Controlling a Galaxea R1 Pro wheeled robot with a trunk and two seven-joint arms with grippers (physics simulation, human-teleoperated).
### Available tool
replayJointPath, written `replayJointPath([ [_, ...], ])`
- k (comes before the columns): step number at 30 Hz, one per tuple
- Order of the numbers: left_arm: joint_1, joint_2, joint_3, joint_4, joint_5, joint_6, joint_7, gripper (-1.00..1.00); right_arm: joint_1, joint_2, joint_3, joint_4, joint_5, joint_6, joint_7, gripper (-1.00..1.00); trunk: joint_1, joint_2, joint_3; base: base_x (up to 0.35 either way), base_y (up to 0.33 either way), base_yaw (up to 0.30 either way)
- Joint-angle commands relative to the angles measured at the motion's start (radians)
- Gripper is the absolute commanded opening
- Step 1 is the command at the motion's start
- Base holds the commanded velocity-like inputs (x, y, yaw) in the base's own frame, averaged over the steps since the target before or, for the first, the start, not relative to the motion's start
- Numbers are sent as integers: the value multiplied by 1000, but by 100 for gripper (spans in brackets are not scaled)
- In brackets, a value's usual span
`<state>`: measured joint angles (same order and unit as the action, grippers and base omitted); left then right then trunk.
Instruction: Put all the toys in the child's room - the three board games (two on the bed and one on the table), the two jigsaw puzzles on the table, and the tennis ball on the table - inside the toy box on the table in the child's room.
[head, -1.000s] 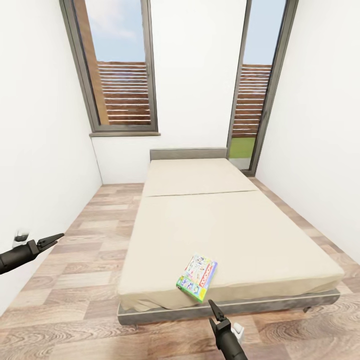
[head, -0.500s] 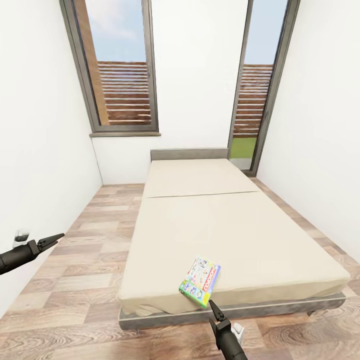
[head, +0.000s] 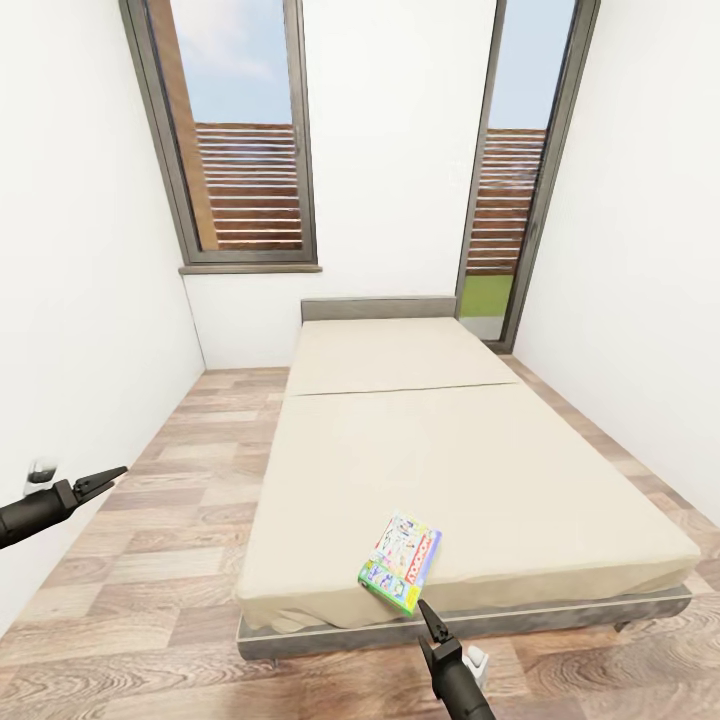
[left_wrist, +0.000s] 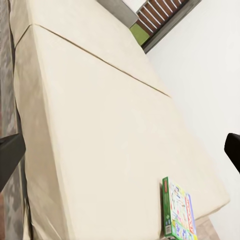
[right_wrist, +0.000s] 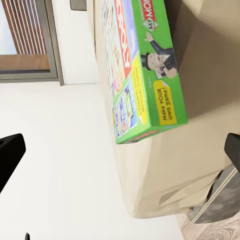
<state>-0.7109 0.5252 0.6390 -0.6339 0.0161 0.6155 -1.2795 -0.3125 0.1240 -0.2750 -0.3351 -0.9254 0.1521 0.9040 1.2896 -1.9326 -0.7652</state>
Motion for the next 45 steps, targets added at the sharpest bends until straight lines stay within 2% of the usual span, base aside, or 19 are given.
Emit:
replayJointPath([
  [1, -1, 1, 1, 0, 2, 10, -3, 100, 0, 0, -1, 0, -10, 10, 3, 100, 0, 0, -1, 0, 0, 0],
  [7, -1, 0, 1, 0, 2, 11, -3, 100, 0, 0, -1, 1, -9, 10, 3, 100, 0, 0, -1, 0, 0, 0],
  [13, -1, 0, 0, 0, 2, 12, -3, 100, 0, 0, -1, 0, -9, 10, 3, 100, 23, -42, -20, 0, 0, 0],
  [45, -1, -1, 1, 0, 2, 10, -3, 100, 0, 0, -1, 1, -10, 10, -1, 100, 23, -42, -20, 20, 7, 0],
])
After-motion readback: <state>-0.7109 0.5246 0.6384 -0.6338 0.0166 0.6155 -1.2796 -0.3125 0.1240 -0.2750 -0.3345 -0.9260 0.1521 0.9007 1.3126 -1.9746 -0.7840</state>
